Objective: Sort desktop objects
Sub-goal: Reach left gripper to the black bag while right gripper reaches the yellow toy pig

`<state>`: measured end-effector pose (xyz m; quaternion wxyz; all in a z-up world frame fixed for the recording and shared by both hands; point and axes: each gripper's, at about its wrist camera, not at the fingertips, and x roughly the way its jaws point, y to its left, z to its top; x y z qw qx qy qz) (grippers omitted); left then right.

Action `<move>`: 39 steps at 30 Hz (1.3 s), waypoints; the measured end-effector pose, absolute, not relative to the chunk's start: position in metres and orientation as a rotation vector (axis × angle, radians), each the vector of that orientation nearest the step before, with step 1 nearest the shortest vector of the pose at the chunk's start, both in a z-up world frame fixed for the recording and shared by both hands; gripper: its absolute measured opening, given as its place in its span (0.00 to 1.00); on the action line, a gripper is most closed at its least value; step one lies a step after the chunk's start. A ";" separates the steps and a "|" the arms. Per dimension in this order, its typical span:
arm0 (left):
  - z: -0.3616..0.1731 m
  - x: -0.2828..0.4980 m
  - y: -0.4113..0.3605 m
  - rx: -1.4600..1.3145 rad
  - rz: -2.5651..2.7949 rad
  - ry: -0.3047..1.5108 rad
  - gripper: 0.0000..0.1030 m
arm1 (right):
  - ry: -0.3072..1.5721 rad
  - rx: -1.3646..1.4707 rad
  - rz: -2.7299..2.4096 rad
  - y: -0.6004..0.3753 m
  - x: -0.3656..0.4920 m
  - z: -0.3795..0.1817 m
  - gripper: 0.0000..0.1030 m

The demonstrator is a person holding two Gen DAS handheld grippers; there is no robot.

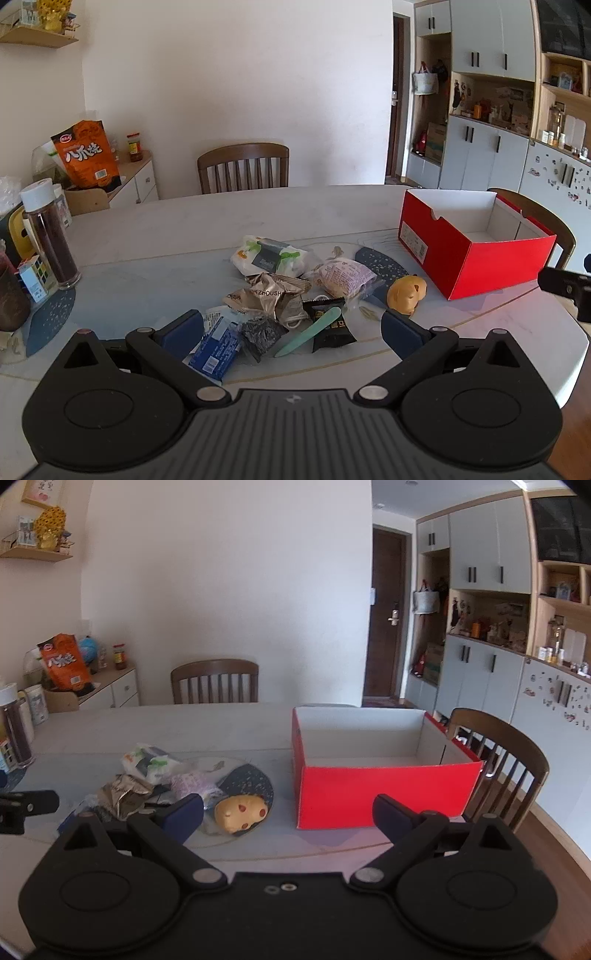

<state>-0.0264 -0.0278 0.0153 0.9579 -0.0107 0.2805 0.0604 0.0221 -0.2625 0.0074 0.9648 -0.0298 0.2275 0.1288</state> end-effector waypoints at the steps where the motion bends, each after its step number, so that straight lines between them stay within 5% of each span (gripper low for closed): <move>1: 0.015 -0.027 -0.029 -0.022 0.129 0.568 1.00 | 0.461 -0.062 0.272 -0.263 0.021 0.008 0.96; 39: -0.061 0.048 0.023 0.040 0.075 0.648 1.00 | 0.583 -0.136 0.359 -0.201 0.122 -0.056 0.95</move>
